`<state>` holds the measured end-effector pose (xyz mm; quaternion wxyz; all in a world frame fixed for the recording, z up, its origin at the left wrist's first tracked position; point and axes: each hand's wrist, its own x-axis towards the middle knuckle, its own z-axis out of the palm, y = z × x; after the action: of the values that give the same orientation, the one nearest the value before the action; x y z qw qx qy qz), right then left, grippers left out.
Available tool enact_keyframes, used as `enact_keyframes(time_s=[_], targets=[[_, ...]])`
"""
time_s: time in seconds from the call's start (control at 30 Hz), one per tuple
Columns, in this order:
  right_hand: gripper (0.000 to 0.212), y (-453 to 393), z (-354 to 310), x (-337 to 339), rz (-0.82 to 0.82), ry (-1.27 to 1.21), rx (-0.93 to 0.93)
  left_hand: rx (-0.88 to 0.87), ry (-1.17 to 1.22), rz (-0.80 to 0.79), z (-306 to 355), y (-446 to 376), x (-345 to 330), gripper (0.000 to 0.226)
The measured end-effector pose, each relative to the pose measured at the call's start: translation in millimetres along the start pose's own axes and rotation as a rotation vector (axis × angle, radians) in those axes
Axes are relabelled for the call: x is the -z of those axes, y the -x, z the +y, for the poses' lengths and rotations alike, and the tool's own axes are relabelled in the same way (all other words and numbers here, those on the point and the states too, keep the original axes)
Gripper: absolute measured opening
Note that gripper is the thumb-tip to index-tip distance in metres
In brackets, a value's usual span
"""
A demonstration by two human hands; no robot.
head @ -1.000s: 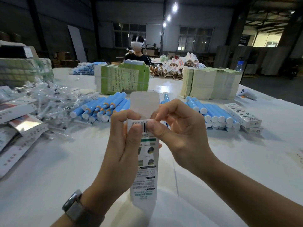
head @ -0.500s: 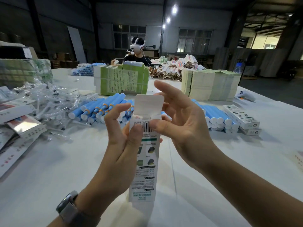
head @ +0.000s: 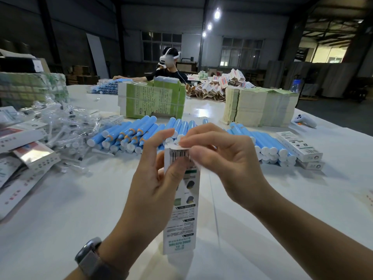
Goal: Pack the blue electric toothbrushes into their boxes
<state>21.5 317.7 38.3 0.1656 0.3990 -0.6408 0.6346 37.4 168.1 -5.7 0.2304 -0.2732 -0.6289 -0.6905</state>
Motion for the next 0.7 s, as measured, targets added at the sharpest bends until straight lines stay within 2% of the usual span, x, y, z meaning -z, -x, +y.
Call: enact_keyframes(time_s=[0.17, 0.37, 0.5, 0.7], targets=[[0.022, 1.3, 2.8, -1.0, -0.018, -0.043, -0.059, 0.001, 0.089, -0.001, -0.4, 0.6, -5.4, 0.024], [0.022, 0.0, -1.2, -4.3, 0.012, -0.047, -0.14, -0.032, 0.041, 0.006, -0.9, 4.2, -6.3, 0.023], [0.02, -0.1, -3.2, -5.0, 0.004, -0.006, -0.105, -0.047, 0.048, -0.028, 0.4, 7.4, -6.2, 0.024], [0.013, 0.6, -3.1, -4.4, -0.022, 0.075, -0.021, -0.12, 0.028, 0.057, 1.9, 5.7, -10.7, 0.018]])
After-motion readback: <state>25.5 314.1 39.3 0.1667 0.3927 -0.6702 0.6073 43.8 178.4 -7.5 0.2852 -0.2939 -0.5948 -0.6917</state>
